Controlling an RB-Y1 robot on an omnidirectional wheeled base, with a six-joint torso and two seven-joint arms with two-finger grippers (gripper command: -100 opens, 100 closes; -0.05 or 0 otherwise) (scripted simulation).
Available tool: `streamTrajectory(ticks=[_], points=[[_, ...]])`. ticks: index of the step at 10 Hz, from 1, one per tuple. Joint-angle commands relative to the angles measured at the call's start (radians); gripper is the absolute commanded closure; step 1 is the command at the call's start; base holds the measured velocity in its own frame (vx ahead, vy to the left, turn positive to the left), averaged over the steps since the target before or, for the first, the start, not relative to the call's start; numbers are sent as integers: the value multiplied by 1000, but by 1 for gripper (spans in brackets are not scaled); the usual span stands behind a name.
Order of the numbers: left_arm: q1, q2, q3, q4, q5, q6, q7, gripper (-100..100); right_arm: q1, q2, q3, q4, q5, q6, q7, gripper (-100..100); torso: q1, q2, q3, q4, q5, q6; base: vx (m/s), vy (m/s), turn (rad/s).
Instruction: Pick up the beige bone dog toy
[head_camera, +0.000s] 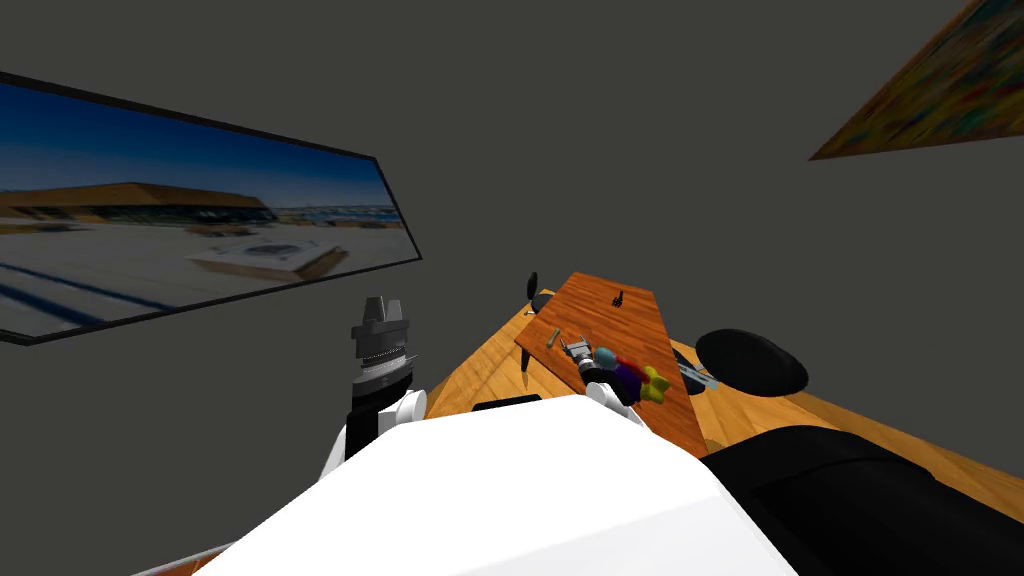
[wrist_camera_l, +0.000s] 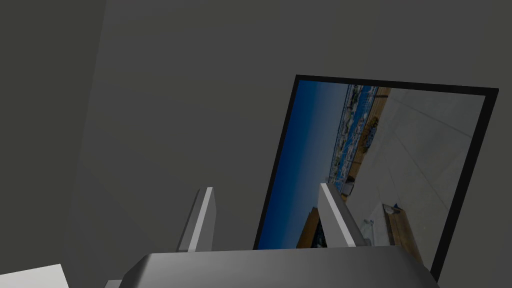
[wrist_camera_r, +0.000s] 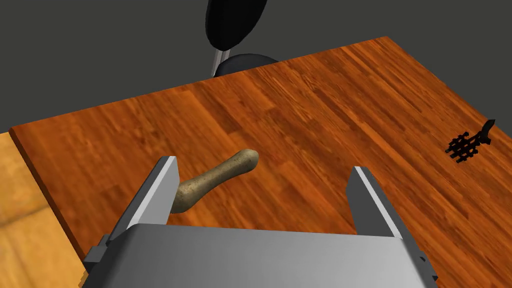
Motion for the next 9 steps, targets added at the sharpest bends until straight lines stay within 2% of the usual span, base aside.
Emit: streamTrajectory(ticks=[1,2,3,4,5,6,7,8,9], points=[[0,0,0,0,0,0,0,0,-4,-13,1,50,-50,37,-50,-100,0,0,0,0,0,0,-1,-8,256],[0,0,0,0,0,0,0,0,-4,-13,1,74,-80,37,-54,-100,0,0,0,0,0,-1,1,-11,127],[0,0,0,0,0,0,0,0,-4,-13,1,74,-95,37,-54,-100,0,0,0,0,0,0,1,-6,-14],[0,0,0,0,0,0,0,0,-12,-31,3,122,-135,68,-101,-100,1,0,0,0,0,0,3,-2,278],[0,0,0,0,0,0,0,0,-12,-31,3,132,-161,68,-101,-100,1,0,0,0,0,-1,5,-12,147],[0,0,0,0,0,0,0,0,-20,-49,5,166,-188,99,-134,-100,0,0,0,0,0,0,8,-15,220],[0,0,0,0,0,0,0,0,-20,-49,5,191,-218,99,-147,-100,0,-1,0,0,0,0,9,-17,154],[0,0,0,0,0,0,0,0,-20,-49,5,191,-234,99,-147,-100,-1,-1,0,0,0,0,4,-9,-5],[0,0,0,0,0,0,0,0,-27,-67,7,249,-275,129,-193,-100,0,0,0,0,0,1,10,-6,266]])
